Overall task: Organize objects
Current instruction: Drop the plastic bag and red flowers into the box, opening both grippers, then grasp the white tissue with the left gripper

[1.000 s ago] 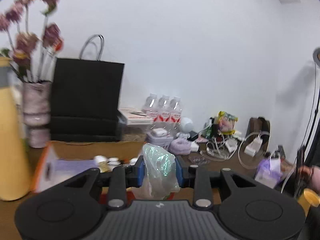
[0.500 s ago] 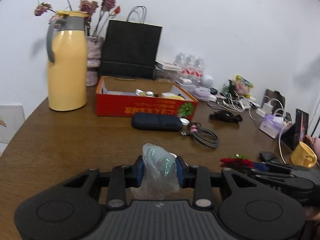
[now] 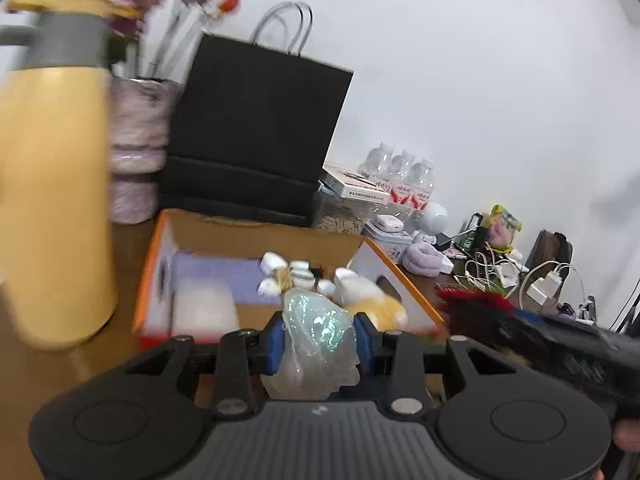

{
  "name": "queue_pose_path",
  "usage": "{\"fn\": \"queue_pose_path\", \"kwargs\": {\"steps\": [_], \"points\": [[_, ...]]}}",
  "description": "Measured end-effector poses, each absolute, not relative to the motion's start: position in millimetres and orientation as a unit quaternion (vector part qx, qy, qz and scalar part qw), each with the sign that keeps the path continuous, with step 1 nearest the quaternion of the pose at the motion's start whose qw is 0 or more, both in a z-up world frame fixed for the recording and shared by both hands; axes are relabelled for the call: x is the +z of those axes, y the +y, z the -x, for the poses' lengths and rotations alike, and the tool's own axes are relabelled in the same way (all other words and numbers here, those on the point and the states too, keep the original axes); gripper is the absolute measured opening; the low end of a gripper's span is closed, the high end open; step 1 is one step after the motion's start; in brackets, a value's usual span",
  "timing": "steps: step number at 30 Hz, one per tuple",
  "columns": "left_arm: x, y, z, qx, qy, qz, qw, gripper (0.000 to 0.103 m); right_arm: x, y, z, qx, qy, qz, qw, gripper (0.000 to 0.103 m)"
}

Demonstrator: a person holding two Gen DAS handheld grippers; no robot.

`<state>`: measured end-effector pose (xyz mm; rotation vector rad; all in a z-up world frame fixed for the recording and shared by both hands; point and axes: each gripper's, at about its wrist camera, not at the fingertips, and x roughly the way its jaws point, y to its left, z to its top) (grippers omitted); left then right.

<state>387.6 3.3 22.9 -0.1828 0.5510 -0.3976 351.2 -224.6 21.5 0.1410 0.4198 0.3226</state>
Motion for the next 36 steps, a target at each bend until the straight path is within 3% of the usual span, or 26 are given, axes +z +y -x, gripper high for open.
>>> {"fn": "queue_pose_path", "kwargs": {"steps": [3,6,9,10,11,13,20,26,32,36], "points": [[9.2,-11.8,-435.9,-0.167,0.279,0.068,0.943,0.035,15.0,-205.3,-428.4,0.146,0.243,-0.066,0.957,0.037],[-11.5,-12.6,-467.5,-0.173,0.3,0.076,0.935,0.043,-4.9,-188.9,-480.3,0.153,0.291,-0.065,0.942,0.037],[-32.5,-8.9,-477.9,-0.165,0.317,0.06,0.932,0.073,-26.9,-177.4,-503.9,0.172,0.344,-0.068,0.921,0.044],[-37.4,-7.8,-477.7,-0.158,0.314,0.051,0.935,0.085,-31.3,-176.1,-503.6,0.167,0.345,-0.062,0.922,0.057],[-37.6,-7.9,-478.8,-0.163,0.311,0.039,0.935,0.086,-34.3,-176.4,-501.0,0.163,0.34,-0.058,0.924,0.078],[-32.0,-4.3,-472.7,-0.185,0.299,0.011,0.936,0.087,-32.4,-182.1,-493.5,0.164,0.327,-0.072,0.928,0.087],[22.8,25.1,-438.8,-0.155,0.236,0.056,0.958,0.095,10.9,-201.8,-467.6,0.15,0.284,-0.077,0.944,0.089],[58.0,21.4,-353.9,-0.146,0.2,0.025,0.969,0.097,33.7,-224.7,-400.4,0.139,0.261,-0.07,0.953,0.097],[29.9,21.9,-230.9,-0.18,0.193,0.019,0.964,0.103,-3.2,-250.2,-269.5,0.143,0.246,-0.104,0.953,0.103],[-4.2,18.5,-164.9,-0.152,0.253,0.0,0.955,0.103,-43.4,-254.1,-196.9,0.124,0.3,-0.086,0.942,0.103]]}}
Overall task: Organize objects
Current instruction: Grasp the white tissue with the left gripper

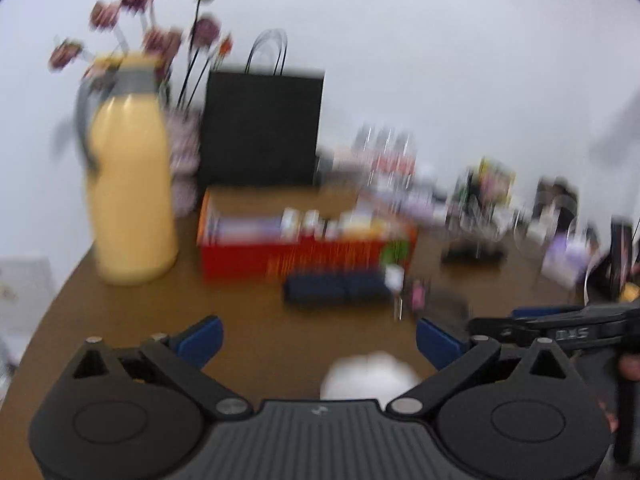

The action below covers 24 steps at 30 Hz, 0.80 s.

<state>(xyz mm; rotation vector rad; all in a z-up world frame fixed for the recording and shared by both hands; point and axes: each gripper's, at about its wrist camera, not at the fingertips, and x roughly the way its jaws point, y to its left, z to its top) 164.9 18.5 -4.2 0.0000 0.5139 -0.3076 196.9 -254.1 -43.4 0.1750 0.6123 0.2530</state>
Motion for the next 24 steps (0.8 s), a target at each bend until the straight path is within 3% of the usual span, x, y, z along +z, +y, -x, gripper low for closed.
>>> {"fn": "queue_pose_path", "kwargs": {"steps": [7,14,24], "points": [[-15.6,23.9,-108.7,-0.148,0.279,0.021,0.949,0.103,-36.5,-246.9,-117.7,0.153,0.287,-0.016,0.946,0.103],[-12.3,-1.7,-117.0,-0.181,0.265,-0.012,0.947,0.102,-26.8,-252.4,-125.2,0.128,0.259,-0.009,0.957,0.103],[-64.1,-27.1,-175.4,-0.178,0.32,-0.032,0.93,0.1,-52.8,-262.5,-163.9,0.107,0.285,-0.026,0.952,0.097]]}}
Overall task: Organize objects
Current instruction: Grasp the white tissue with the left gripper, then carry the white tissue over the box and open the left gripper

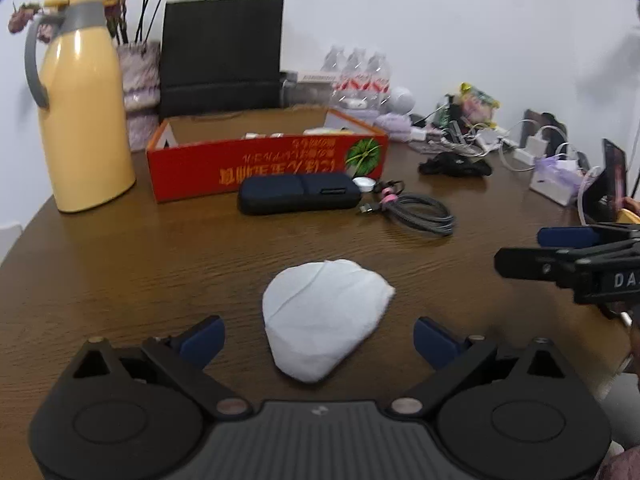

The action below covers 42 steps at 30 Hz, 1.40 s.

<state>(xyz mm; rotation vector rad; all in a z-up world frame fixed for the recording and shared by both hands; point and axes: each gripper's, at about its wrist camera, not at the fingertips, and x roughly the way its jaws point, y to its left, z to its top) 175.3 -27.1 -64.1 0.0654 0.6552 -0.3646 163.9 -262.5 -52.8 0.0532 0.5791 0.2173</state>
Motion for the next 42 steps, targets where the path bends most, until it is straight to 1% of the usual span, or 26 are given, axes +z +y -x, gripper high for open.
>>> {"fn": "queue_pose_path", "kwargs": {"steps": [3,7,8,12,13,14,15,16,17,18,19,20,21,22,23,26,28,32,39,42], "points": [[-70.5,-32.9,-194.0,-0.184,0.318,-0.038,0.929,0.1,-54.2,-263.0,-187.9,0.104,0.28,-0.031,0.954,0.091],[-76.4,-44.1,-214.7,-0.203,0.309,-0.059,0.927,0.101,-52.1,-264.7,-236.0,0.1,0.263,-0.048,0.958,0.068],[-78.3,-46.3,-218.6,-0.206,0.311,-0.067,0.926,0.101,-51.8,-264.9,-251.1,0.097,0.261,-0.055,0.959,0.065],[-90.7,-48.9,-226.3,-0.216,0.332,-0.086,0.914,0.099,-51.4,-264.5,-304.8,0.097,0.258,-0.08,0.958,0.06],[-89.4,-47.1,-226.4,-0.219,0.329,-0.082,0.915,0.087,-52.6,-263.9,-321.1,0.097,0.26,-0.089,0.957,0.059],[-87.8,-46.9,-226.4,-0.221,0.325,-0.087,0.915,0.073,-54.7,-263.3,-335.6,0.095,0.265,-0.094,0.955,0.057],[-86.1,-47.3,-226.9,-0.225,0.323,-0.092,0.915,0.071,-58.0,-263.0,-352.0,0.091,0.273,-0.1,0.953,0.054],[-85.1,-47.4,-230.0,-0.228,0.325,-0.088,0.914,0.064,-63.3,-261.8,-369.4,0.087,0.284,-0.107,0.949,0.048],[-85.0,-47.9,-230.8,-0.228,0.322,-0.088,0.915,0.06,-68.9,-260.1,-382.8,0.084,0.295,-0.111,0.945,0.038],[-84.9,-47.7,-232.4,-0.223,0.32,-0.086,0.917,0.059,-75.3,-258.6,-395.6,0.081,0.308,-0.116,0.941,0.032],[-84.9,-46.4,-234.1,-0.218,0.317,-0.08,0.92,0.055,-82.0,-256.1,-407.4,0.082,0.321,-0.119,0.936,0.023],[-84.3,-43.5,-236.9,-0.213,0.312,-0.07,0.923,0.051,-86.7,-254.0,-414.1,0.085,0.327,-0.121,0.933,0.012],[-82.5,-40.4,-240.3,-0.205,0.308,-0.058,0.927,0.048,-89.0,-251.5,-416.4,0.088,0.33,-0.116,0.933,0.007],[-79.6,-35.2,-244.6,-0.194,0.302,-0.039,0.932,0.041,-90.2,-248.9,-415.8,0.087,0.329,-0.108,0.934,0.006],[-76.9,-31.3,-248.7,-0.186,0.301,-0.024,0.935,0.038,-88.9,-247.5,-412.5,0.089,0.326,-0.104,0.935,0.005],[-70.0,-22.0,-261.1,-0.17,0.293,0.004,0.941,0.032,-75.6,-246.3,-394.2,0.105,0.305,-0.093,0.942,0.004],[-61.4,-18.2,-261.7,-0.152,0.285,0.01,0.946,0.031,-64.3,-243.7,-370.7,0.108,0.287,-0.075,0.949,0.004],[-40.3,-11.0,-243.3,-0.143,0.258,0.019,0.955,0.032,-53.6,-240.4,-310.4,0.14,0.278,-0.081,0.947,0.004],[-12.7,-13.5,-184.0,-0.138,0.239,0.017,0.961,0.032,-46.5,-234.8,-188.0,0.194,0.281,-0.062,0.938,0.005],[-5.9,-18.0,-156.2,-0.144,0.239,0.012,0.96,0.032,-41.4,-239.8,-146.3,0.199,0.279,-0.071,0.937,0.005]]}}
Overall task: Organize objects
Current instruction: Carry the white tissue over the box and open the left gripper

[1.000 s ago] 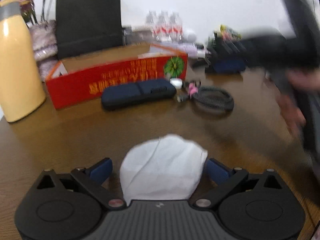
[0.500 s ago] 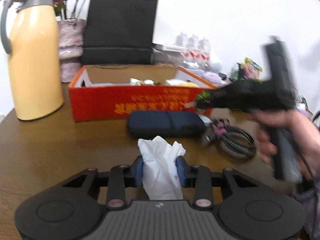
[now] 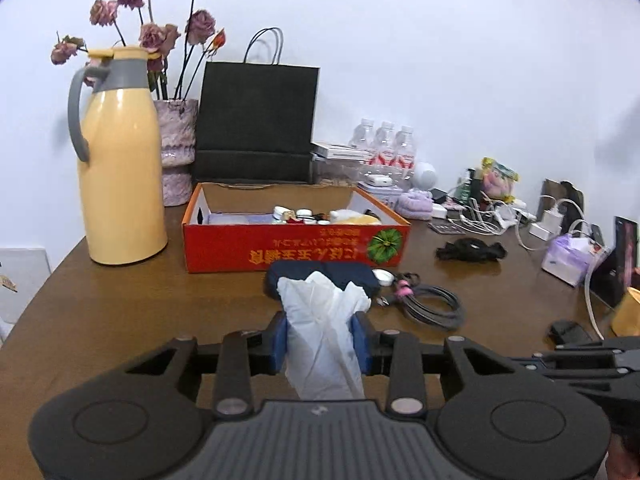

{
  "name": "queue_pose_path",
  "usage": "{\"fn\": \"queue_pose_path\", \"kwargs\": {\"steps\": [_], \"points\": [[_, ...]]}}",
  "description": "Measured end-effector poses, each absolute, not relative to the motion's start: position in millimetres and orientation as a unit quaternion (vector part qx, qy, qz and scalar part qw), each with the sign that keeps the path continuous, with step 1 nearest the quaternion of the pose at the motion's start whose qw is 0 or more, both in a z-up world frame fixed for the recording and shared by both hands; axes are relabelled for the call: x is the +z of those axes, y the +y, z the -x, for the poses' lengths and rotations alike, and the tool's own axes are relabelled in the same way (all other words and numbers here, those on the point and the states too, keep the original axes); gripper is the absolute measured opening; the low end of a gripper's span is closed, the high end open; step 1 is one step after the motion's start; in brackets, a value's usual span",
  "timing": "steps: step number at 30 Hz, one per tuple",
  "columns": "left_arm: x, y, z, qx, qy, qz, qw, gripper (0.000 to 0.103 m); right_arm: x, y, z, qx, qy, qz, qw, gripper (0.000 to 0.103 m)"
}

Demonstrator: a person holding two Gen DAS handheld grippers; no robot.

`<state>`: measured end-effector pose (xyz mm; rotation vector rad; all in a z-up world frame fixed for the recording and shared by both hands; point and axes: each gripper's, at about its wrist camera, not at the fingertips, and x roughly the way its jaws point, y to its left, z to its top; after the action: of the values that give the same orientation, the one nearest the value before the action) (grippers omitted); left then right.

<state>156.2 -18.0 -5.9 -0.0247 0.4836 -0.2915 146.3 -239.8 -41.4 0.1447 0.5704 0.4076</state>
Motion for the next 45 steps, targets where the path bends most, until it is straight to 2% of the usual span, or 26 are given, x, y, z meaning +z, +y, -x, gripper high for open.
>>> {"fn": "queue_pose_path", "kwargs": {"steps": [5,12,22,27,32,35,36,37,38,39,40,41,42,45], "points": [[0.0,-26.3,-124.9,-0.154,0.231,0.009,0.961,0.033,-28.2,-244.8,-112.5,0.199,0.251,-0.068,0.945,0.005],[3.1,-28.3,-108.8,-0.148,0.223,0.003,0.963,0.033,-24.3,-247.1,-107.2,0.2,0.241,-0.064,0.947,0.005],[-5.8,-19.5,-149.8,-0.151,0.242,0.003,0.958,0.033,-28.1,-236.0,-145.5,0.203,0.257,-0.057,0.943,0.005],[14.8,-11.4,-214.3,-0.174,0.226,-0.012,0.958,0.033,-8.5,-231.4,-208.2,0.198,0.23,-0.05,0.951,0.005],[40.8,-8.9,-345.4,-0.151,0.248,-0.046,0.956,0.033,27.9,-224.3,-321.0,0.21,0.212,-0.071,0.952,0.005],[39.2,-12.8,-424.2,-0.129,0.283,-0.06,0.949,0.034,38.9,-210.4,-410.0,0.225,0.236,-0.084,0.942,0.005],[36.0,-15.8,-448.6,-0.117,0.29,-0.066,0.948,0.036,37.5,-203.3,-439.6,0.225,0.251,-0.078,0.938,0.005],[30.0,-18.0,-471.9,-0.098,0.287,-0.069,0.95,0.047,34.2,-193.4,-469.6,0.222,0.268,-0.073,0.935,0.005],[22.7,-18.1,-490.2,-0.083,0.278,-0.067,0.955,0.066,28.7,-186.4,-495.3,0.217,0.28,-0.08,0.932,0.007],[13.1,-17.0,-507.1,-0.07,0.271,-0.056,0.959,0.077,22.3,-180.7,-516.1,0.216,0.289,-0.091,0.928,0.009],[2.1,-16.4,-524.3,-0.063,0.275,-0.049,0.958,0.088,13.4,-178.0,-538.4,0.213,0.308,-0.108,0.921,0.018],[-6.6,-16.2,-536.9,-0.059,0.287,-0.057,0.954,0.084,3.0,-175.8,-559.2,0.2,0.336,-0.125,0.912,0.04],[-13.2,-16.9,-548.3,-0.052,0.301,-0.063,0.95,0.084,-5.4,-173.7,-573.8,0.189,0.353,-0.132,0.907,0.048],[-23.2,-7.4,-561.9,-0.044,0.318,-0.037,0.946,0.085,-16.2,-171.3,-589.8,0.184,0.357,-0.131,0.906,0.049]]}}
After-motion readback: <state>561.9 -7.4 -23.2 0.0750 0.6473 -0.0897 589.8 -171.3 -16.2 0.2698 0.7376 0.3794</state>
